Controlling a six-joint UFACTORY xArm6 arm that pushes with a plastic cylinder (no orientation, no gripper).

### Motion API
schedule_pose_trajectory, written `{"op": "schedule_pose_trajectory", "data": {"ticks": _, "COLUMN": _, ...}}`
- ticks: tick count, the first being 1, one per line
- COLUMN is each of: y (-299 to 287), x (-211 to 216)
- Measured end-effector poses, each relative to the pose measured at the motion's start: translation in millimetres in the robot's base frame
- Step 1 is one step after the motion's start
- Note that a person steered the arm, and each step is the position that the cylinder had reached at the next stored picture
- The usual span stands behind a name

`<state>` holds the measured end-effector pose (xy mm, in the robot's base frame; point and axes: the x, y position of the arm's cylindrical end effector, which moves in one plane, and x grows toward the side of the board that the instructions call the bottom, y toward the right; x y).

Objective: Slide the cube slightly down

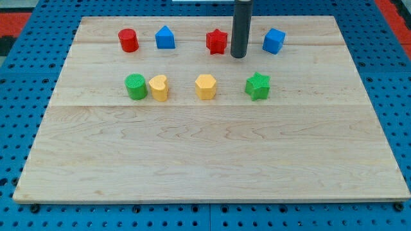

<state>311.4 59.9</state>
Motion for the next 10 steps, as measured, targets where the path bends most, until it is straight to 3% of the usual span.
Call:
{"op": "schedule_pose_trajectory", "data": {"ticks": 3, "y": -8, "x": 1}}
{"op": "schedule_pose_trajectory", "data": {"ticks": 4, "y": 17, "x": 9}}
{"op": "schedule_pose_trajectory", "data": {"ticks": 5, "y": 96, "x": 18}}
{"op": "schedule_pose_trajectory", "data": {"ticks": 6, "y": 170, "x": -41}}
{"op": "schedule_pose_trajectory", "data": {"ticks": 7, "y": 147, "x": -90}}
{"op": "schedule_pose_trajectory", "data": {"ticks": 8, "y": 96, "x": -44}}
{"op": "schedule_pose_trajectory", "data": {"ticks": 9, "y": 102, "x": -7}}
{"op": "schedule_pose_trajectory", "data": {"ticks": 10, "y": 96, "x": -61}}
